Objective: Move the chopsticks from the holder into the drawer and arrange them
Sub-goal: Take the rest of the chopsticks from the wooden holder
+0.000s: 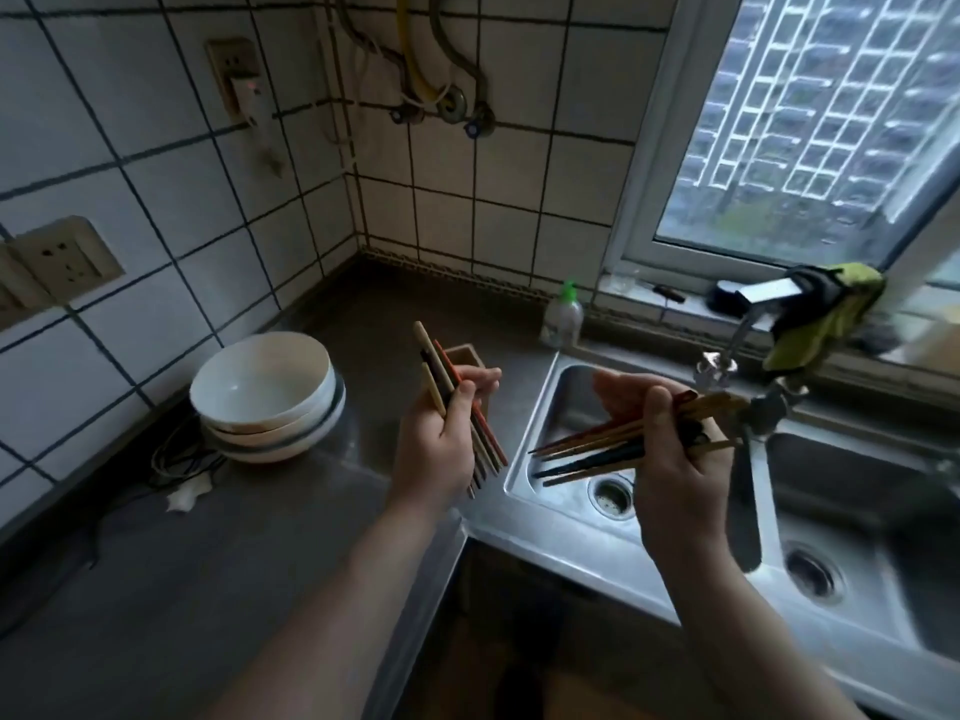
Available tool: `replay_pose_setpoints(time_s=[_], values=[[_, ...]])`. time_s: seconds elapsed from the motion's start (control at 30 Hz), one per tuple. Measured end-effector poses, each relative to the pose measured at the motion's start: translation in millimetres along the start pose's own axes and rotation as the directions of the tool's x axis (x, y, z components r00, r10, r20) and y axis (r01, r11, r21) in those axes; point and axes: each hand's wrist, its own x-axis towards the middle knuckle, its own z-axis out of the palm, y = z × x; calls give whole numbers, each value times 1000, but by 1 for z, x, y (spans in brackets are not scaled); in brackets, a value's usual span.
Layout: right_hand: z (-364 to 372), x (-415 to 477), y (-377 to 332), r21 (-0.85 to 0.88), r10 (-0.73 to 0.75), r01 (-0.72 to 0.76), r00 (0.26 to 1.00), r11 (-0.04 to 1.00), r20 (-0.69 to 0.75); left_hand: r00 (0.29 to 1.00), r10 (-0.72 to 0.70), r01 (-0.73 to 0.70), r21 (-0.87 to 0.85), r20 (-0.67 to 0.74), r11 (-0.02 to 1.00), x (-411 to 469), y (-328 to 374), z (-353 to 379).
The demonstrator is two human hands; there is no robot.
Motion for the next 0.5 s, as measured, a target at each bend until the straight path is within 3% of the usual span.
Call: replay_pose_setpoints(time_s=[0.33,0.5], values=[[-80,-149,-8,-101,103,-124,977,987,-189,956,-138,123,72,259,990,-135,-28,15],[-129,-205,-19,-193,142,-217,929,957,-341,887,-169,137,106,430,985,-187,-40,41]])
